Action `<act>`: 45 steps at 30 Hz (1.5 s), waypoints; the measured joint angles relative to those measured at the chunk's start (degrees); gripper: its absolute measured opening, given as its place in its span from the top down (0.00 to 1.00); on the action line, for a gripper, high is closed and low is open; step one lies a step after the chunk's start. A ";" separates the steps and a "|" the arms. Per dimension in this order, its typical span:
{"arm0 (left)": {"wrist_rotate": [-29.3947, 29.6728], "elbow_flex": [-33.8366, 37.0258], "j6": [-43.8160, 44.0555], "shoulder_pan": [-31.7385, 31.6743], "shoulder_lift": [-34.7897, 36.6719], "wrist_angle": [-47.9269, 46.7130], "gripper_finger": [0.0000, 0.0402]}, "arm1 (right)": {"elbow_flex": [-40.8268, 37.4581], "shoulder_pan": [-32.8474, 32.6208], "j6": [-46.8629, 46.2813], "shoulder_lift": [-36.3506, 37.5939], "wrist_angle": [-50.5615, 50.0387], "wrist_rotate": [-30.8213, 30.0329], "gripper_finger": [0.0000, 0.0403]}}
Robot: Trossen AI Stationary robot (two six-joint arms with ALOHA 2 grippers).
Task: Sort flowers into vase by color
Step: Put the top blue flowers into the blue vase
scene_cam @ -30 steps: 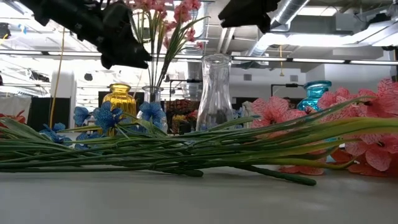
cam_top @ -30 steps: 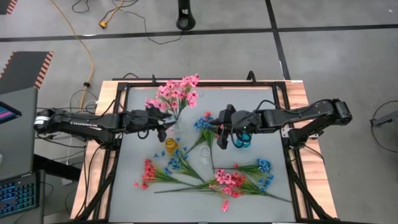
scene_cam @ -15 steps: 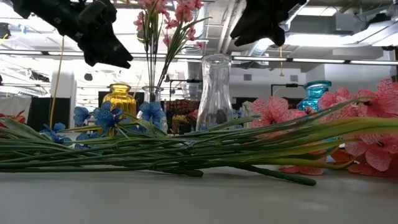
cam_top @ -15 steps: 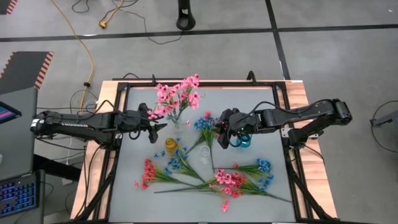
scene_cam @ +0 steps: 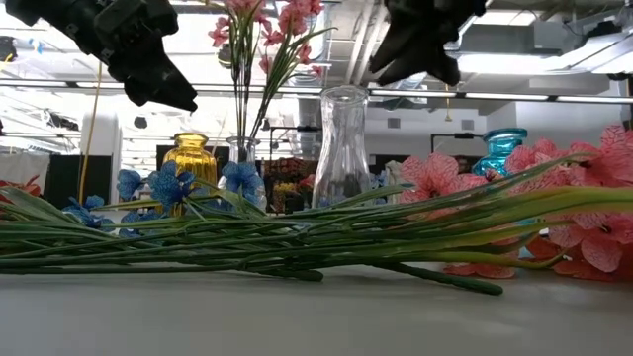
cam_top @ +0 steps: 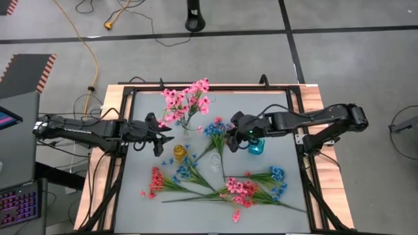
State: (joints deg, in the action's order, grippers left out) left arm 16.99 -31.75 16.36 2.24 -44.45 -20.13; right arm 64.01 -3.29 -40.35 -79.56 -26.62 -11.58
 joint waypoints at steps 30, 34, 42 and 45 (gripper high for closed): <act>0.31 0.00 -0.02 -0.02 -0.01 0.31 0.54 | 0.00 5.68 -3.28 -18.37 0.48 11.77 0.74; 0.31 0.00 -0.02 -0.02 -0.01 0.24 0.54 | 0.02 6.09 -3.15 -18.30 0.55 13.33 0.73; 0.30 0.00 -0.02 -0.02 -0.01 0.22 0.54 | 0.00 6.09 -3.19 -18.86 0.43 13.41 0.59; 0.31 0.00 -0.04 -0.02 -0.03 0.18 0.54 | 0.01 6.09 -3.27 -19.29 0.75 13.38 0.52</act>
State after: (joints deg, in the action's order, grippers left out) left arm 17.30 -31.75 16.32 2.22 -44.49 -19.94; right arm 64.02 2.81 -43.62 -98.85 -25.87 1.80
